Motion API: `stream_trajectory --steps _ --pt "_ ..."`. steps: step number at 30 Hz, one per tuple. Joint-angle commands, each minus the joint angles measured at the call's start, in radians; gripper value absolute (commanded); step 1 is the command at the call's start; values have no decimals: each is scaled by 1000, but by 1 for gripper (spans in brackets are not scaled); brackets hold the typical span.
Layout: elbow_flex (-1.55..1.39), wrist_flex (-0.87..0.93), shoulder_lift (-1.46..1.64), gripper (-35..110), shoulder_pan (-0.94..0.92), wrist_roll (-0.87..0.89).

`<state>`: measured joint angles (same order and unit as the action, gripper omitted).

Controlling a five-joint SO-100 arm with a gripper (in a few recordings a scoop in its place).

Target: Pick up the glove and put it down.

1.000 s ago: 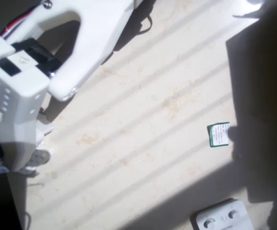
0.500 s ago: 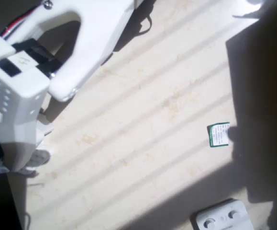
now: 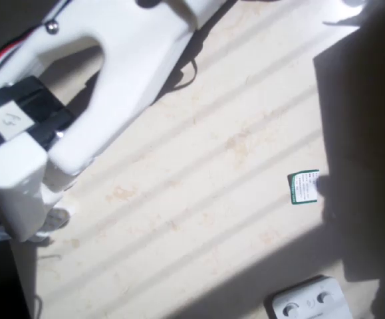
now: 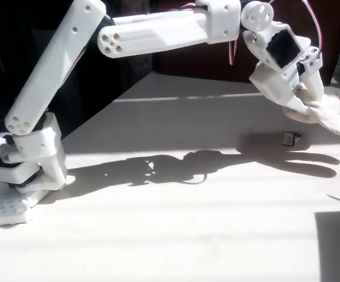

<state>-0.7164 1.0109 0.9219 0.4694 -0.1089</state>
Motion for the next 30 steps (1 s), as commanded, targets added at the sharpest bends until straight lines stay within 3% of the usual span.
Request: stream_trajectory --steps 1,12,17,30 --pt "32 81 127 0 -78 -3" --pt "32 213 233 0 -359 -9" --pt "32 281 245 0 -508 -95" --pt "17 311 163 0 -819 -152"
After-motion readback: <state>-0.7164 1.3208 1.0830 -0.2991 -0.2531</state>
